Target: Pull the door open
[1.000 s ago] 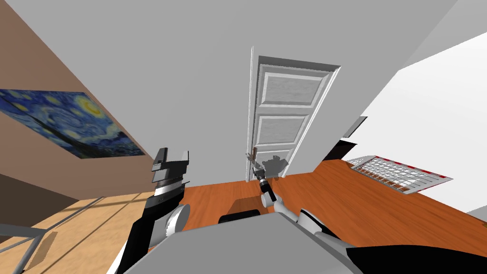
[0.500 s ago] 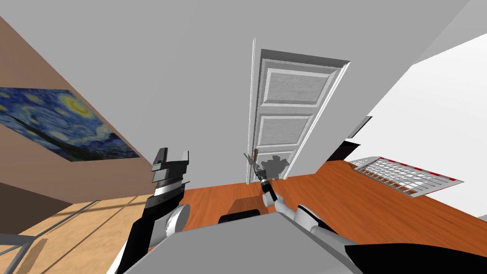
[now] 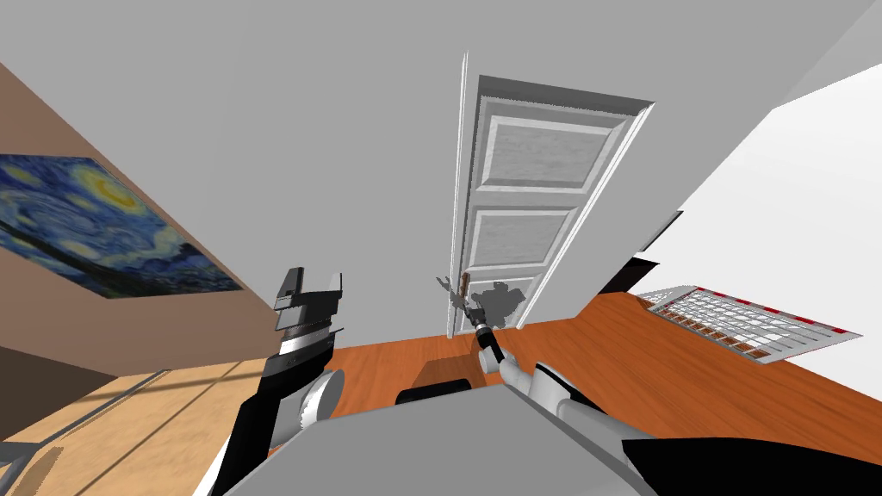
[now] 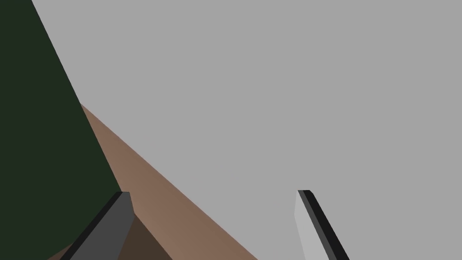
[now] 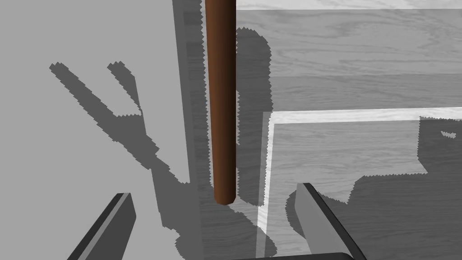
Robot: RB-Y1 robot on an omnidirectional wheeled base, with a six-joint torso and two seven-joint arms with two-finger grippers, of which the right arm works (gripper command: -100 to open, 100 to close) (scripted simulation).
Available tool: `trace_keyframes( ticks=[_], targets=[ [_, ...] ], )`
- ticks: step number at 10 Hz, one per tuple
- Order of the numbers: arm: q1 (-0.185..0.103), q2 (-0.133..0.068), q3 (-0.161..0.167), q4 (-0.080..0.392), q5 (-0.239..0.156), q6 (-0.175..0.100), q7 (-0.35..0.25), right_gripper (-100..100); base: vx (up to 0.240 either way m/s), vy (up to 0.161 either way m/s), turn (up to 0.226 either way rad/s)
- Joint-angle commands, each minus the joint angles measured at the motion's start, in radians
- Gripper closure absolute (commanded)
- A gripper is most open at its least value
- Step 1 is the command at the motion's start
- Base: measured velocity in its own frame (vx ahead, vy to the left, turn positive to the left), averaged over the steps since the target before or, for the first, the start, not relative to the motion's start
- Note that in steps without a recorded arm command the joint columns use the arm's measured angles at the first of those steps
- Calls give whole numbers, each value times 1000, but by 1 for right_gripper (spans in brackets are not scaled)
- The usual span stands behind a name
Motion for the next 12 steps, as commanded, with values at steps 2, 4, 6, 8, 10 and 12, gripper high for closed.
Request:
trace_keyframes(
  ticks=[2, 4, 6, 8, 10, 12],
  targets=[
    [10, -19, -8, 8, -3, -10, -22, -100, 69, 18, 70],
    [21, -39, -16, 12, -6, -18, -40, -100, 151, 37, 96],
    [35, -62, -26, 16, -9, -26, -60, -100, 148, 50, 123],
    [53, -92, -39, 21, -13, -37, -87, -100, 203, 46, 170],
    [53, -92, -39, 21, -13, -37, -87, -100, 104, 9, 10],
    [67, -116, -49, 13, -16, -46, -109, -100, 120, -5, 123]
  ],
)
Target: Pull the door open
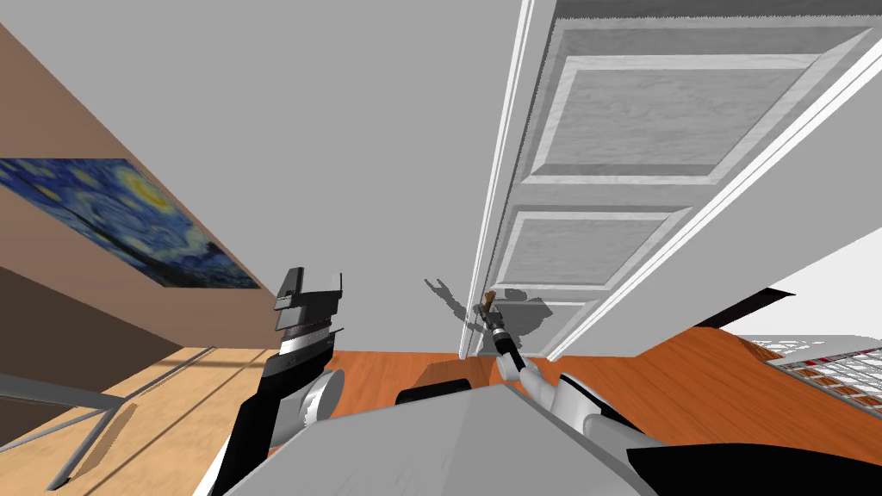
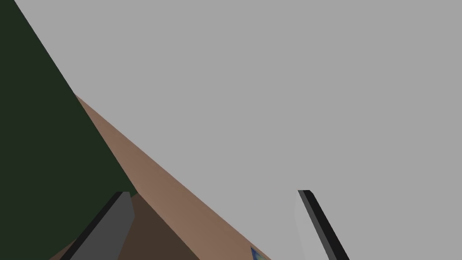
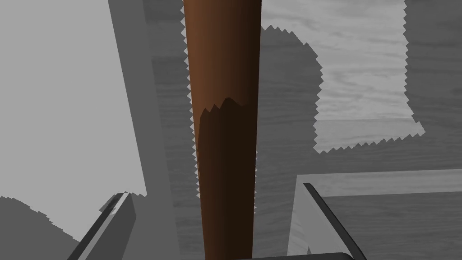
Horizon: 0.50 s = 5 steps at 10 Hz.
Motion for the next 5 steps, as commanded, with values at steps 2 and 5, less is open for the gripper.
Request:
trace_keyframes(
  ticks=[2, 5],
  targets=[
    [-15, -1, 0, 59, 3, -26, -30, -100, 61, 5, 20],
    [-10, 8, 6, 52, 6, -25, -24, 100, -4, 2, -14]
  ],
)
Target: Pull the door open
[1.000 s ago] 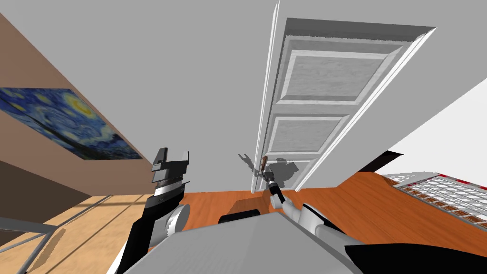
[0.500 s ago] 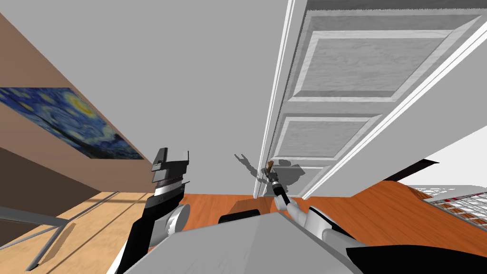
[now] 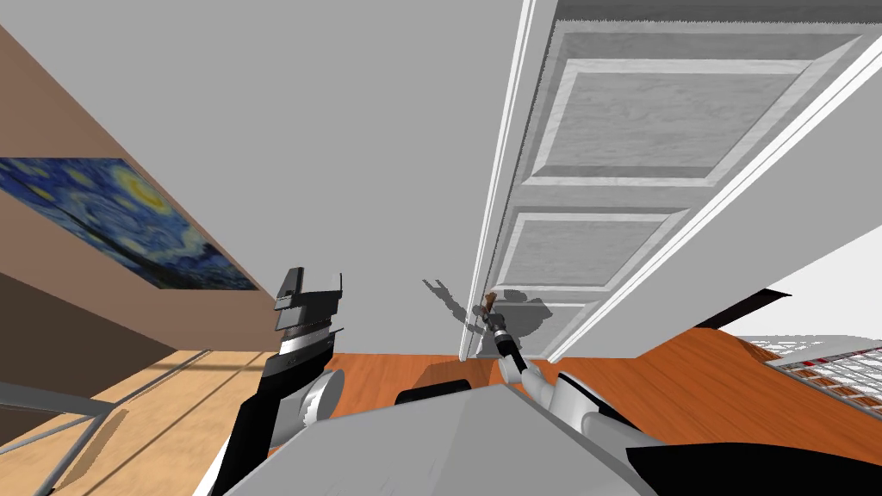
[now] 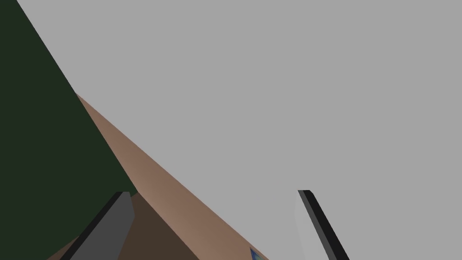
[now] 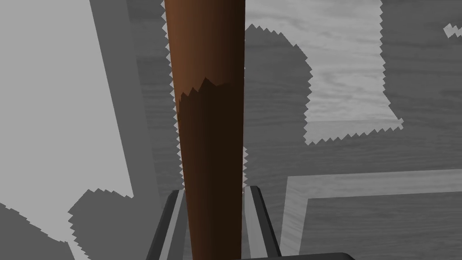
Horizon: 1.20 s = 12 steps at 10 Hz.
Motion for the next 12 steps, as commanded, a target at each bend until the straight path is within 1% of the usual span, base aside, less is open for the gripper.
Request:
trace_keyframes(
  ticks=[1, 4, 5, 6, 9, 12],
  targets=[
    [-2, 4, 3, -2, 2, 1, 1, 100, 0, -13, 12],
    [-2, 4, 3, -2, 2, 1, 1, 100, 0, -2, 5],
    [3, -9, 22, -6, 9, -10, -18, 100, -96, -42, 59],
    [4, -13, 28, -8, 11, -13, -24, 100, -169, -49, 61],
    [13, -38, 76, -18, 29, -32, -66, 100, -197, -33, 49],
    [21, -62, 120, -27, 46, -51, -106, 100, -205, -71, 66]
  ],
)
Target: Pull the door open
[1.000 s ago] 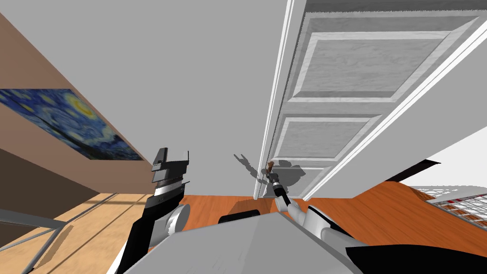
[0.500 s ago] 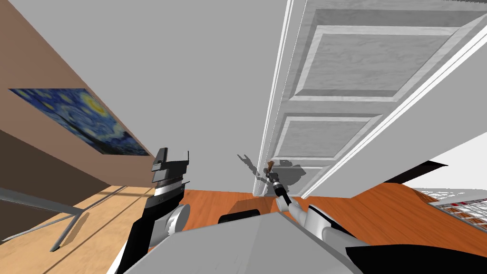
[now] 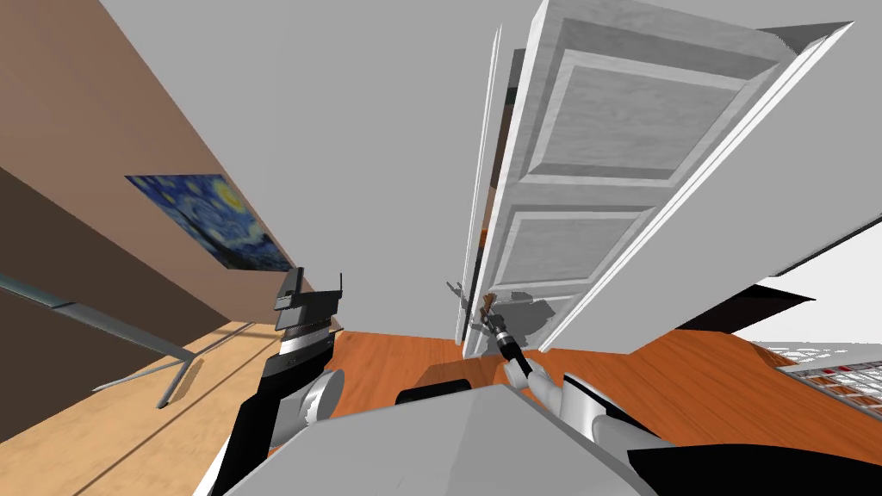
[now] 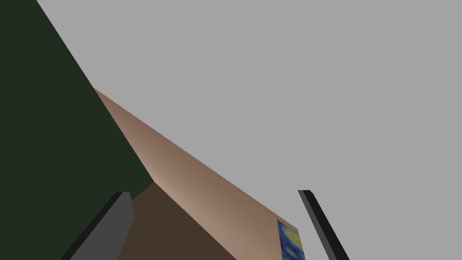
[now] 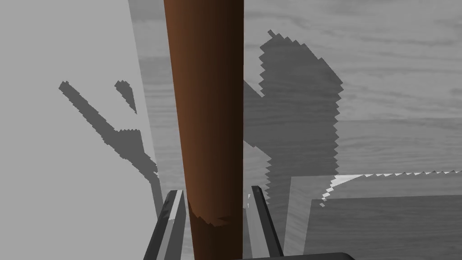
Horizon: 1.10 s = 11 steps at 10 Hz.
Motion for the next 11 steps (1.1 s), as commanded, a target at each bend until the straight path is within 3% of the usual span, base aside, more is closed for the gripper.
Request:
trace_keyframes(
  ticks=[1, 2, 3, 6, 10, 11],
  targets=[
    [4, -11, 24, -2, 10, -9, -23, 100, -195, -63, 44],
    [0, -5, 14, 2, 6, -7, -12, 100, -86, -27, 16],
    [7, -17, 43, -2, 18, -24, -33, 100, -143, -36, 36],
    [15, -34, 77, -9, 32, -47, -56, 100, -174, -71, 39],
    [31, -73, 151, -25, 62, -96, -107, 100, -201, -95, 36],
    [24, -69, 140, -21, 57, -89, -100, 100, -97, -36, 8]
  ],
)
